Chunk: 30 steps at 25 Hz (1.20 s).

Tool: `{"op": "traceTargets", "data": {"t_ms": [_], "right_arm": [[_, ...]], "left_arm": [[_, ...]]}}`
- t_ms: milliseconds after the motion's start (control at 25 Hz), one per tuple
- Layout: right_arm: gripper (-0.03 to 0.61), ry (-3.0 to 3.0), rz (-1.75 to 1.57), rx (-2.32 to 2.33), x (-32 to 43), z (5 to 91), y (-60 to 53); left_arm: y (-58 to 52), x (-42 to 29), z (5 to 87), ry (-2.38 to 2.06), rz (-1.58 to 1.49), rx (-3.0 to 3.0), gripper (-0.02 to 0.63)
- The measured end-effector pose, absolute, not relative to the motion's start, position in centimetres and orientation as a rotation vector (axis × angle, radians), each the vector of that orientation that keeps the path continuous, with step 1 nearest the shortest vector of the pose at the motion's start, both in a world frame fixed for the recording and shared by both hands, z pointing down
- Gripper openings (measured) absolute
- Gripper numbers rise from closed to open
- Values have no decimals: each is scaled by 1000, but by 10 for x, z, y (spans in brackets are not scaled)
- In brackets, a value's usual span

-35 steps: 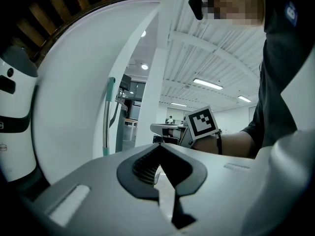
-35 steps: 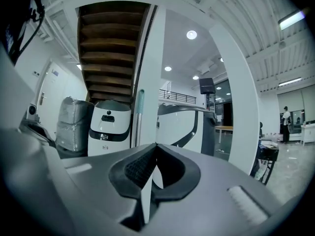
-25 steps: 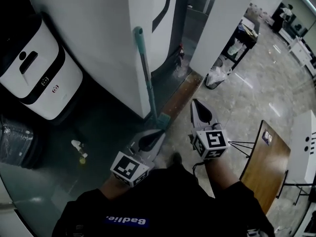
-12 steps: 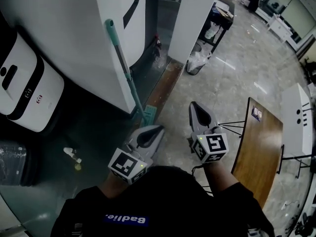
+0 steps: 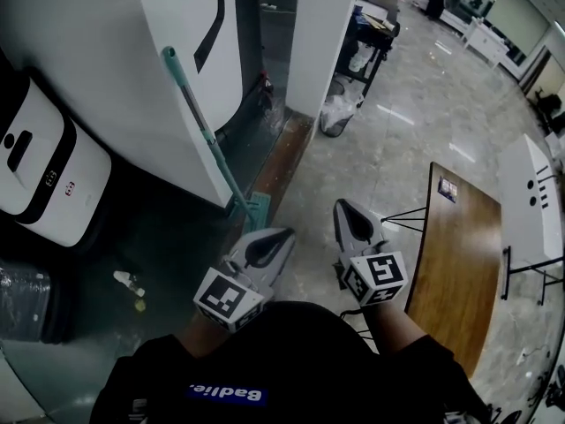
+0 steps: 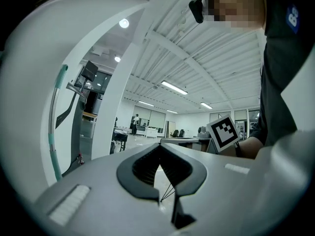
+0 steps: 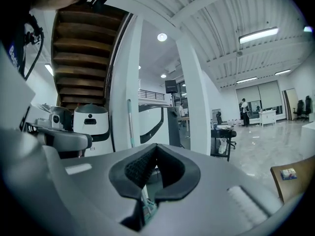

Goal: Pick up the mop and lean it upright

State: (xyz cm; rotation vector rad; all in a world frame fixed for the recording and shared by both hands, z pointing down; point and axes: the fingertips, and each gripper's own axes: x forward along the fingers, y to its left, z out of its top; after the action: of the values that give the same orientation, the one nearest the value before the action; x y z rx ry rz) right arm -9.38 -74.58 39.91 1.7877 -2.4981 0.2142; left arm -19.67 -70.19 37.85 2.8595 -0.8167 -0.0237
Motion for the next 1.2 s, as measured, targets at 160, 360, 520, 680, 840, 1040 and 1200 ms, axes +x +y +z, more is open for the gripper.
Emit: {"op": "traceTargets", "data": {"t_ms": [160, 360, 520, 680, 840, 1040, 1200], "right_arm": [[5, -2526, 284, 1793, -83, 408, -701], [5, -2534, 408, 1822, -60, 427, -638], [5, -2524, 469, 1859, -45, 441, -598], [5, -2521, 515, 1901, -34, 445, -564], [3, -2532, 521, 1943, -31, 438, -541], [3, -2502, 486, 2035, -27, 428, -523], [3, -2436, 427, 2104, -34, 420, -514]], "left_arm": [[-663, -178, 384, -802, 10, 2873, 20], [-603, -147, 397, -745, 102, 2916, 20], [-566, -127, 403, -693, 127, 2890, 20], [-537, -110, 403, -638, 168, 2913, 20], [-519, -100, 397, -586, 205, 2957, 20], [-507, -93, 392, -485, 209, 3017, 20], [-504, -99, 385, -396, 163, 3045, 20]]}}
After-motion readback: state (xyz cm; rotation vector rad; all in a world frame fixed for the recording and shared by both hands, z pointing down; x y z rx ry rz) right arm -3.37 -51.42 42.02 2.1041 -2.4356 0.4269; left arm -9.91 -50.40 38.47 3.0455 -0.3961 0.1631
